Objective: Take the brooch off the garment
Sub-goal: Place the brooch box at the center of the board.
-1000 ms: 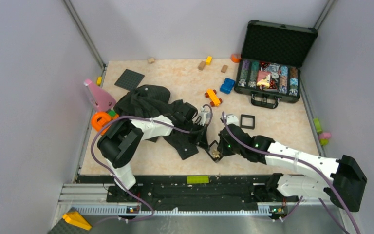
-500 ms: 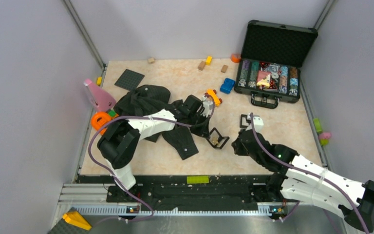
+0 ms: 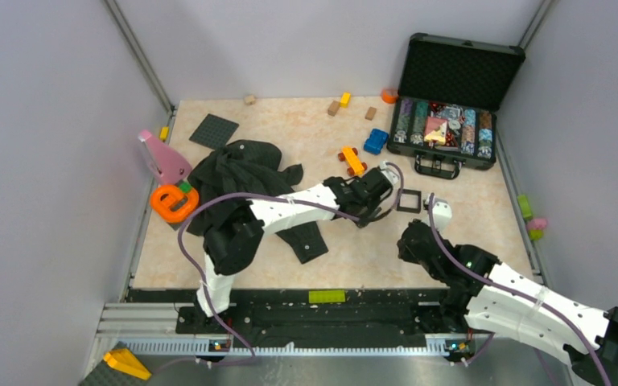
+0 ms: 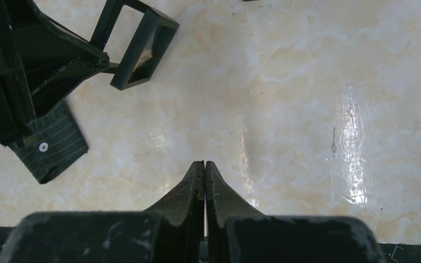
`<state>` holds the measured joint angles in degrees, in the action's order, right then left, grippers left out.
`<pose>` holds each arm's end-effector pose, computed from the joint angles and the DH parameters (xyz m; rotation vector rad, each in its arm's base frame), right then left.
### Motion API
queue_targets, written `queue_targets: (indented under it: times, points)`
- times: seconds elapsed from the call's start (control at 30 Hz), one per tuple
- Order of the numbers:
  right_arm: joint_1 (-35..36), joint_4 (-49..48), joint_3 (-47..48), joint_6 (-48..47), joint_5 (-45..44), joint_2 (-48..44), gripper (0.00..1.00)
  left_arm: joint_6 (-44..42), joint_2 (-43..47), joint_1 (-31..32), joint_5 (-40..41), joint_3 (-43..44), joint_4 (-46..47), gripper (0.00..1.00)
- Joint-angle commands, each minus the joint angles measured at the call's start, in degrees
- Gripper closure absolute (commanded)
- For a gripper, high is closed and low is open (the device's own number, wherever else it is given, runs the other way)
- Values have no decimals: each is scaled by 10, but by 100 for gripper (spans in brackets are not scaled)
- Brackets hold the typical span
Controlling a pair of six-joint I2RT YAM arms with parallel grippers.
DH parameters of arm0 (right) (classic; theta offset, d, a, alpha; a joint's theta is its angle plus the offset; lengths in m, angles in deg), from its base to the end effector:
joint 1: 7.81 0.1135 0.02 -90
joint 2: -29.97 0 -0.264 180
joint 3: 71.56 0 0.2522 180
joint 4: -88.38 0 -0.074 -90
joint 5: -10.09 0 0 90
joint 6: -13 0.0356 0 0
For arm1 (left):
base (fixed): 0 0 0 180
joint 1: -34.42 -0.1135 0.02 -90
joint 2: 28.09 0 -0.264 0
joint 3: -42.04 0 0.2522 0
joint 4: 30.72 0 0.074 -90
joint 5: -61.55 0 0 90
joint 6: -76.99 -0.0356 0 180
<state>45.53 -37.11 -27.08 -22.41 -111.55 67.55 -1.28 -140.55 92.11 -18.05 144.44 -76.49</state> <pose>0.0935 0.0943 0.2278 0.2728 2.2558 0.3318 0.2355 -0.3603 0.2232 0.9261 2.3659 -0.2545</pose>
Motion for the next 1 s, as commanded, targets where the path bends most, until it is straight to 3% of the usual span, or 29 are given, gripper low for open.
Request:
queue_targets:
  times: [0.0,0.17,0.3,0.43,0.53,0.73,0.83,0.87,0.93,0.97]
  points:
    - [-7,-2,-19,42,-15,-4,99,-36,-44,39,135,68,-79,100]
    - [-7,-1,-32,58,-23,-19,100,-55,-70,76,237,110,-110,98]
    - [-7,-13,-47,65,-24,-35,100,-66,-70,85,262,128,-114,91]
    - [-6,-17,-61,87,-30,-39,100,-73,-68,101,271,134,-115,59]
    - [-7,-20,-65,92,-33,-43,100,-73,-67,109,263,131,-113,48]
    - [-7,-44,-74,75,-27,-46,100,-60,-45,107,228,113,-103,44]
    - [-6,-129,-94,-11,34,-49,100,-52,-15,99,206,95,-88,43]
    - [-6,-164,-102,-42,58,-48,98,-50,-1,96,197,86,-83,43]
    - [-7,-199,-114,-72,73,-43,84,-43,34,86,169,58,-68,42]
    - [-7,-208,-117,-78,70,-38,68,-39,55,81,149,38,-55,41]
